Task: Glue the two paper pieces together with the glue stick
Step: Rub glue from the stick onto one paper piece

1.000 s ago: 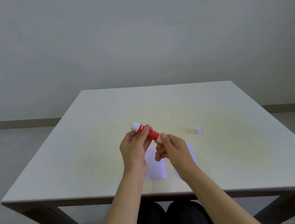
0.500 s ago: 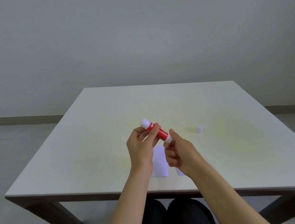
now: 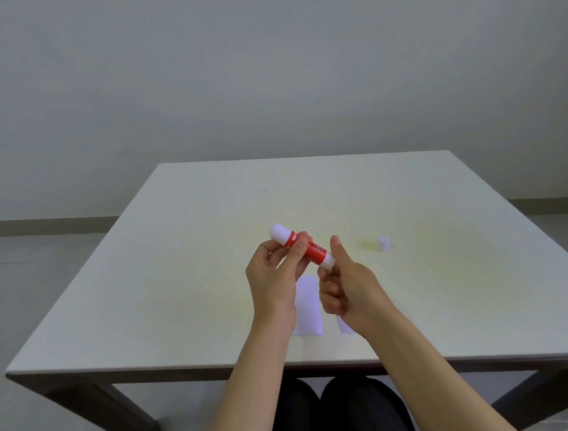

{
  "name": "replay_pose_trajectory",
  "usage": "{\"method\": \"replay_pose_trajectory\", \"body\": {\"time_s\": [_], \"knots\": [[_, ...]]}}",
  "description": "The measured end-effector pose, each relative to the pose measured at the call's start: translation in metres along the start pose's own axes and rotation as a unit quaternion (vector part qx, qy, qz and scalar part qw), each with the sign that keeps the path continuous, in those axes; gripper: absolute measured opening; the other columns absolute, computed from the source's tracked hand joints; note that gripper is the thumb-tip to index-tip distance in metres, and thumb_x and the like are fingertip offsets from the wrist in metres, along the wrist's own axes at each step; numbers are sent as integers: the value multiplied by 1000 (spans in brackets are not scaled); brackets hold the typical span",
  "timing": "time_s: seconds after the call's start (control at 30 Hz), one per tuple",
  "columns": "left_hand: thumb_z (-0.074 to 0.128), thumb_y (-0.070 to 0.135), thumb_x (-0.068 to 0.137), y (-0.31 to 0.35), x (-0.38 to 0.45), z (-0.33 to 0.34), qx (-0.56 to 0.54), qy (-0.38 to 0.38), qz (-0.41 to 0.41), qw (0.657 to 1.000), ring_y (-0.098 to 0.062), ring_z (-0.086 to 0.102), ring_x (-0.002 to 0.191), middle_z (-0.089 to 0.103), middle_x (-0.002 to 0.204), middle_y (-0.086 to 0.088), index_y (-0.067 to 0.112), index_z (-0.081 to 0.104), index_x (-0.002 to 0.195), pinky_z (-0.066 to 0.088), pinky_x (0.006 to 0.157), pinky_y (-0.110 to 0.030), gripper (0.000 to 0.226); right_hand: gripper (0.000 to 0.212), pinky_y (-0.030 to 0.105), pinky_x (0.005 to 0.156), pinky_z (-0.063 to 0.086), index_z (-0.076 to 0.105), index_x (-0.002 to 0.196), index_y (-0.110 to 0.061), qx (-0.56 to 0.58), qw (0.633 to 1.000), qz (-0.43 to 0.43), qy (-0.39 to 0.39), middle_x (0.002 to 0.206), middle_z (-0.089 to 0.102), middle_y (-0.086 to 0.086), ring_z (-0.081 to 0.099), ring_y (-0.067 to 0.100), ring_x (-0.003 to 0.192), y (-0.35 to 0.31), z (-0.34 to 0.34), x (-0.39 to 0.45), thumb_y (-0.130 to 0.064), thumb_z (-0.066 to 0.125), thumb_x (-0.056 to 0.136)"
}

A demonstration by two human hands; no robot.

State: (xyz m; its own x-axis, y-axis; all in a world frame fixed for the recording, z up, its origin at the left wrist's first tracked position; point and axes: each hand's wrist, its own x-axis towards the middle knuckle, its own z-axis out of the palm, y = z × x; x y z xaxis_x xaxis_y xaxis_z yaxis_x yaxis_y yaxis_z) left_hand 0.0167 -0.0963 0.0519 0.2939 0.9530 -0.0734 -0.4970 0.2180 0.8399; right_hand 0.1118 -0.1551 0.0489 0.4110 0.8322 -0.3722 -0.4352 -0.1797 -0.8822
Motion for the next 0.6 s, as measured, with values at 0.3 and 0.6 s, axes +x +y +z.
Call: {"method": "replay_pose_trajectory", "body": {"time_s": [0.3,0.6], "knots": [[73,32,76,10,22,-35,282,-193,31,939,0,56,119,67,122,8,19,62,118,41,97,-19,45,12,18,46,46,64,77,-13,238,968,-69,-27,54,51,-4,50,10,45,-5,-9,6,-17,62,88],[62,55,79,26,58,-99,708,-350,-26,613,-7,-13,146,3,160,15,32,8,151,-23,111,-53,93,9,31,66,58,59,88,-11,-148,965,-217,32,81,73,11,69,19,67,11,-3,22,-15,54,94]]}}
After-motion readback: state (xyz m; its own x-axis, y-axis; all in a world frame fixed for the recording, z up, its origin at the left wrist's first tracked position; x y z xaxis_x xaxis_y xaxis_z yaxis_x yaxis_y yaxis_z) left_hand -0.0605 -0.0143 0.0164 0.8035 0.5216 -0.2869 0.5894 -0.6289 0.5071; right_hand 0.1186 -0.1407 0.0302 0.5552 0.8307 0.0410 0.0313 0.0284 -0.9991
